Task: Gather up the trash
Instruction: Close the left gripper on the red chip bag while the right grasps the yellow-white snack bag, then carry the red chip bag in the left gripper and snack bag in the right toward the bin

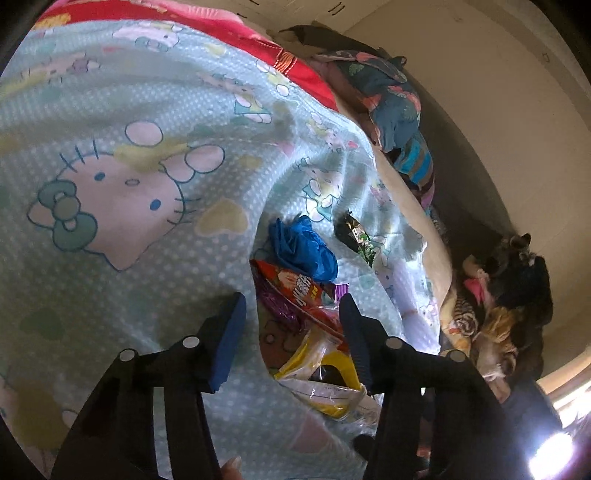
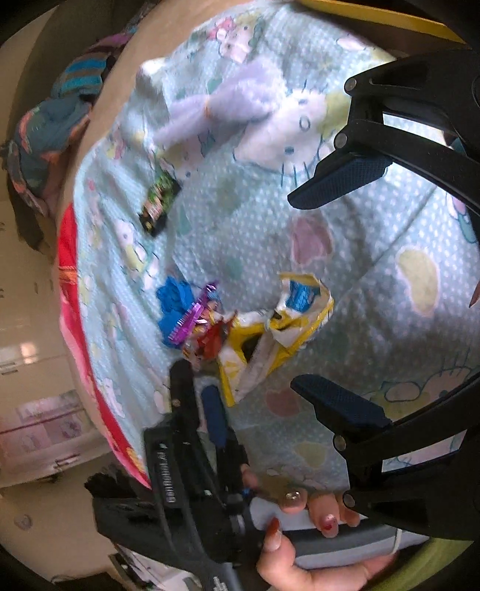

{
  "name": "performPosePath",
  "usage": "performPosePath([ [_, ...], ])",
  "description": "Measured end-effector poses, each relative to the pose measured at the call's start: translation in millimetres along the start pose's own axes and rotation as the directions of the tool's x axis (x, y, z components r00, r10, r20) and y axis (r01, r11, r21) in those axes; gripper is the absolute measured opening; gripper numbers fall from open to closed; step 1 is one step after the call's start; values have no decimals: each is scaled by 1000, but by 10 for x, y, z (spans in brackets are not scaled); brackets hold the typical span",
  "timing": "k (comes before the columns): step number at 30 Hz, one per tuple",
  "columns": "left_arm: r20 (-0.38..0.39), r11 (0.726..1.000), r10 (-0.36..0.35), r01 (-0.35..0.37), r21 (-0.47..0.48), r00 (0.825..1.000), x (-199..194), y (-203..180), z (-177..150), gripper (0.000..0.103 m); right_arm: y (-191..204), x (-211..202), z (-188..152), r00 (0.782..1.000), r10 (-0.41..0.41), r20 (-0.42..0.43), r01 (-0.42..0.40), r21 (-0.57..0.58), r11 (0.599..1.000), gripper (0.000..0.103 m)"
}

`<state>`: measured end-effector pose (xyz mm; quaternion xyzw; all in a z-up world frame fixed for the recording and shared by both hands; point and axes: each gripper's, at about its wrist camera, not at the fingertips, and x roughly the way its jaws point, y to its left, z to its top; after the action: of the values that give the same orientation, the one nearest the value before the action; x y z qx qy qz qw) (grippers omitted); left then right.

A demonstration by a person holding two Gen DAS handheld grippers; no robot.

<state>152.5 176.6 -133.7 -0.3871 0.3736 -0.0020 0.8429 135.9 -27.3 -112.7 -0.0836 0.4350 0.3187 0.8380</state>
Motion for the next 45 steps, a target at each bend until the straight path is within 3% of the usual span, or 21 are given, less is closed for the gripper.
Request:
performPosePath([
  [4, -2, 999, -28, 27, -35, 1000, 40, 67, -1, 46, 73, 138, 4, 998, 35, -60, -37, -32, 999, 68],
  [10, -19, 995, -75, 73, -63, 997, 92, 87, -11, 44, 155, 241, 21, 995, 54, -80, -58, -51, 997, 59],
  [14, -42, 991, -108, 104, -89, 993, 151, 80, -33, 44, 120, 273, 15, 995, 54, -89, -57, -28, 998, 41],
  [17, -50, 989, -120, 114, -96, 992, 170, 69, -40, 44, 72, 245, 7, 993, 81, -82, -82, -4, 997, 35],
  [19, -49, 989, -118, 113, -95, 992, 180, 65, -46, 42, 46, 214, -13, 992, 97, -77, -96, 16, 995, 34],
  [21, -54, 988, -118, 112, -102, 992, 194, 68, -57, 33, 21, 198, -23, 991, 108, -76, -106, 34, 994, 33],
  [26, -60, 988, -130, 124, -95, 990, 174, 16, -59, 26, 4, 130, -61, 990, 121, -68, -117, 63, 991, 29],
  [32, -36, 987, -152, 150, -65, 988, 43, -119, -15, 25, -48, -44, -153, 992, 122, -31, -119, 91, 989, 27],
  [45, 41, 989, -123, 119, 84, 992, -262, -535, 48, 25, -322, -443, -349, 993, 90, 77, -102, 180, 978, 26],
])
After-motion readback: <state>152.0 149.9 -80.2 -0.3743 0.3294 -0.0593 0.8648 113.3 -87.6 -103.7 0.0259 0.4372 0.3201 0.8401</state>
